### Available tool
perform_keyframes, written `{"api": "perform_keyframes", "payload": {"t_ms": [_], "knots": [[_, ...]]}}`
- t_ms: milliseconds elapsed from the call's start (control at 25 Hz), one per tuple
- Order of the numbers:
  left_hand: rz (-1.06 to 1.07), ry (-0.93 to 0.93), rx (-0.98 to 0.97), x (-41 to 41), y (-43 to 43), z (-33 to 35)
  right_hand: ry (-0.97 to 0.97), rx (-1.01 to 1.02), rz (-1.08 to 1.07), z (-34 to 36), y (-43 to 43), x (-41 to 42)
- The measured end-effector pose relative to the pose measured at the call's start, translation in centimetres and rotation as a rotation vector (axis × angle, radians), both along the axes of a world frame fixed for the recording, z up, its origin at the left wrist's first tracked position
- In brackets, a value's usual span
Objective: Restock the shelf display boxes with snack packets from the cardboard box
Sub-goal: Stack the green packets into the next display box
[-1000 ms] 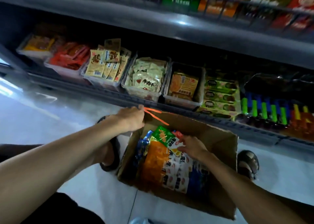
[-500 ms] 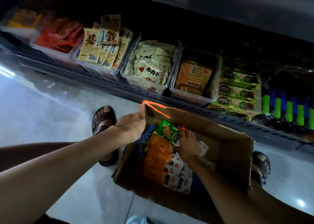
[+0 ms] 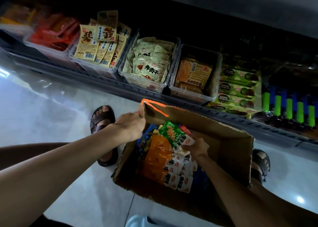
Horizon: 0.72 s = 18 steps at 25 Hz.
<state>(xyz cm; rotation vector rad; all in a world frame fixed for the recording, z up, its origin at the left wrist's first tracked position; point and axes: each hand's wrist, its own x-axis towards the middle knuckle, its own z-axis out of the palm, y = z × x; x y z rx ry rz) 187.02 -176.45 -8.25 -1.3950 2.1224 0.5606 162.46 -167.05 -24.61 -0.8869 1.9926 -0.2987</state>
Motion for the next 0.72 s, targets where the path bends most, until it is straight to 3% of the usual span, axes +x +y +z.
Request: {"api": "perform_keyframes", "payload": {"t_ms": [160,400,560,720], "knots": [[-0.012,-0.024,0.024,-0.2,-0.3,0.5,0.017,-0.023,0.021,2.1,-0.7,-0.4],[-0.023,-0.072,-0.045,-1.0,-0.2,3.2,0.263,-0.288,0.459,12.9,-2.3,-0.4],[0.013,0.249,0.040,-3.4,-0.4,8.3,0.352,-0.375,0.733,22.5,-3.0,-1.4],[-0.030,0.549,0.217,-6.4,0.1,15.1,0.280,-0.540,0.751,32.9,-2.8,-2.7]]}}
